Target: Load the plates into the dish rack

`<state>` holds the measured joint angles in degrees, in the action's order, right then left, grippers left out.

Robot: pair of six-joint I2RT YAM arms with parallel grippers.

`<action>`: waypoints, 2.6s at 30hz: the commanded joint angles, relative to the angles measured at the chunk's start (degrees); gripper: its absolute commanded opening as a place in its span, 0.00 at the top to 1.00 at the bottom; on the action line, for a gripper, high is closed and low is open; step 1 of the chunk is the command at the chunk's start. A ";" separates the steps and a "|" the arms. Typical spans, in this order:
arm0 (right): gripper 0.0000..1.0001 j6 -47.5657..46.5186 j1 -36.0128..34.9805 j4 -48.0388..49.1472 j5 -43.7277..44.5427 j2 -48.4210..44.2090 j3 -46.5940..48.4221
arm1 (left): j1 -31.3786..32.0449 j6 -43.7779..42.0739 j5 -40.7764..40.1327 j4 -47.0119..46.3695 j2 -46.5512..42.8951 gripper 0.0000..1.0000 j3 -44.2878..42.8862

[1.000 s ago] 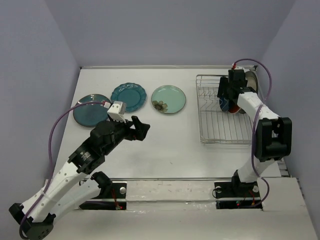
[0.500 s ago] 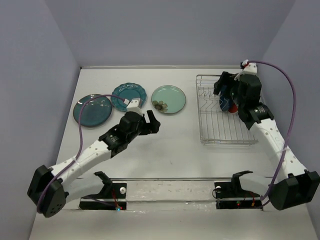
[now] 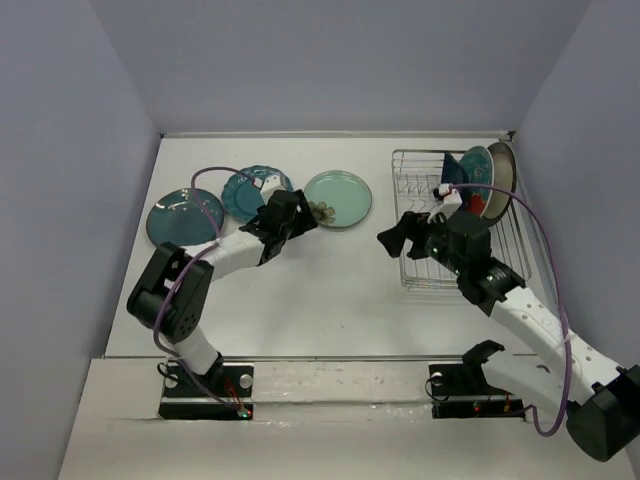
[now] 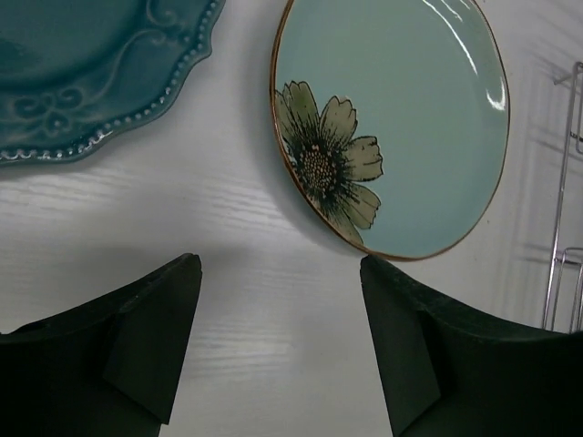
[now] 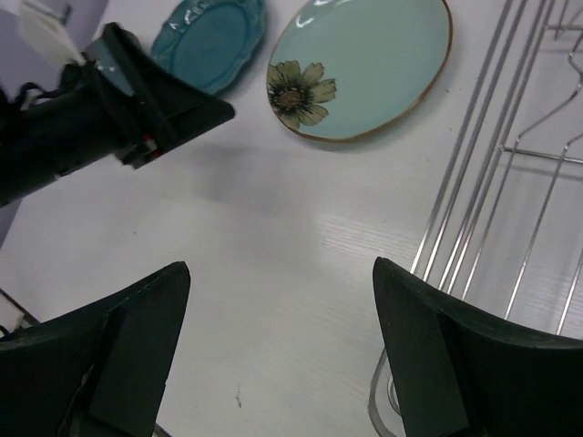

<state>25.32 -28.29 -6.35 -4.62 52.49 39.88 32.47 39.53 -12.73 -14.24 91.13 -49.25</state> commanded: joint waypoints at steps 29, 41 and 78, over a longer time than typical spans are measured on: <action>0.16 2.28 -1.85 10.83 -8.91 -2.57 -3.93 | -1.44 11.36 -7.92 -15.73 20.32 0.83 -10.60; 0.16 3.42 -1.85 9.86 -10.67 0.32 -1.56 | -0.65 9.16 -5.20 -29.42 1.43 0.94 6.25; 0.11 7.56 -1.85 25.52 -32.65 16.42 0.29 | -3.20 10.39 8.43 -11.51 -57.29 0.94 23.24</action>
<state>34.04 -29.71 15.40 -33.52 72.77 39.66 29.12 48.80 -7.11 -19.35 35.86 -23.86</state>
